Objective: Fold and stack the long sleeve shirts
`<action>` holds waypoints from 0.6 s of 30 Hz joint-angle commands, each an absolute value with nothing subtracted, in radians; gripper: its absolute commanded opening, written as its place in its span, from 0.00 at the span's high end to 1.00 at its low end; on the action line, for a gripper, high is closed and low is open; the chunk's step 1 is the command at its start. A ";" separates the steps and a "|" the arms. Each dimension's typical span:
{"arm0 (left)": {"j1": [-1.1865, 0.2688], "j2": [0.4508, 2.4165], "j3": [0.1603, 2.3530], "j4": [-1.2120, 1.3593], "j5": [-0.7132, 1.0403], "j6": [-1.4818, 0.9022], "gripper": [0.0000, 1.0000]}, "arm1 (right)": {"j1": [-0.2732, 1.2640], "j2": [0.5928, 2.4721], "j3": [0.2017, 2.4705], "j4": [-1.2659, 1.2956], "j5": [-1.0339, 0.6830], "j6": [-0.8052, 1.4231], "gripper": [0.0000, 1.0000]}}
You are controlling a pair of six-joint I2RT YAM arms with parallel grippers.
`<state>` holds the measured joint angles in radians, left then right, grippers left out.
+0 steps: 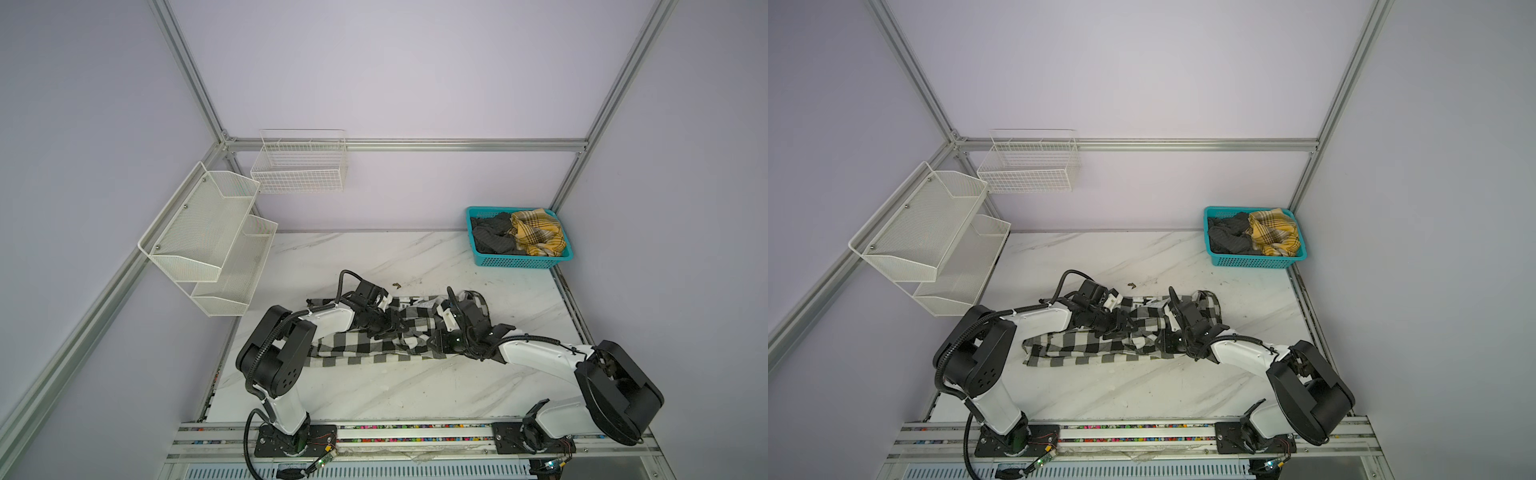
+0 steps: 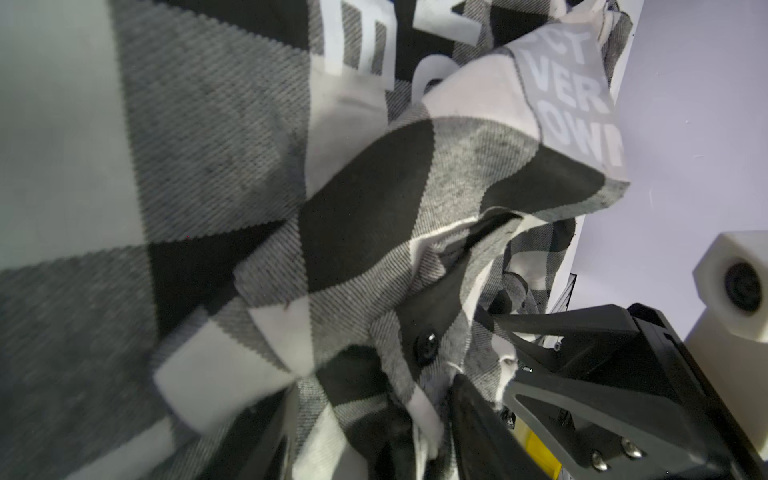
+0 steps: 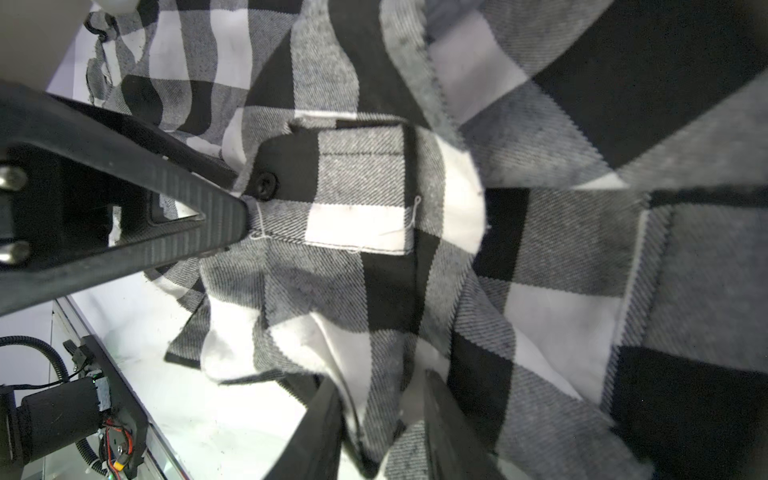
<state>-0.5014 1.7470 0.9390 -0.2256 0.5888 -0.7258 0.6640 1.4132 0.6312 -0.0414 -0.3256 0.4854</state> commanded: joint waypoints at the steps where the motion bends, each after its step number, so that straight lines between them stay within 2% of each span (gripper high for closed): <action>1: -0.519 1.751 1.047 -0.182 0.619 -0.750 0.45 | 0.672 1.411 0.652 -0.073 -0.298 0.482 0.66; 5: -0.529 1.744 1.063 -0.170 0.626 -0.767 0.46 | 0.674 1.411 0.656 -0.075 -0.293 0.480 0.68; 11: -0.532 1.727 1.080 -0.169 0.633 -0.772 0.43 | 0.676 1.425 0.663 -0.078 -0.285 0.473 0.72; 18: -0.535 1.785 1.098 -0.160 0.648 -0.776 0.48 | 0.680 1.428 0.668 -0.085 -0.279 0.465 0.75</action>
<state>-0.5308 1.7618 1.0012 -0.1936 0.6231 -0.7685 0.6743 1.4200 0.6441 -0.0521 -0.3004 0.4786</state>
